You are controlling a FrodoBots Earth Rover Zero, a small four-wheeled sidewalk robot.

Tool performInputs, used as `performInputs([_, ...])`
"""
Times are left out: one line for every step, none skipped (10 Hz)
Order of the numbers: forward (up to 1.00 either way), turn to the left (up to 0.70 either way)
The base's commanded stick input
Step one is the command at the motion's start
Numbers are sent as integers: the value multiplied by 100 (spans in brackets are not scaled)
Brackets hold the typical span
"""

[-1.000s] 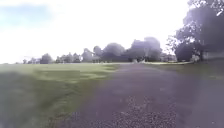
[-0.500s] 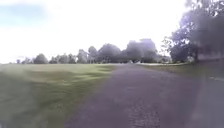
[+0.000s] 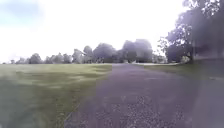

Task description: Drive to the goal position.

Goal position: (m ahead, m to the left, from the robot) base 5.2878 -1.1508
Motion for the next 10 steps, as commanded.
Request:
performInputs([70,-12])
performInputs([70,-23])
performInputs([70,-23])
performInputs([70,-23])
performInputs([70,-23])
performInputs([70,-23])
performInputs([70,-23])
performInputs([70,-23])
performInputs([70,-23])
performInputs([70,-23])
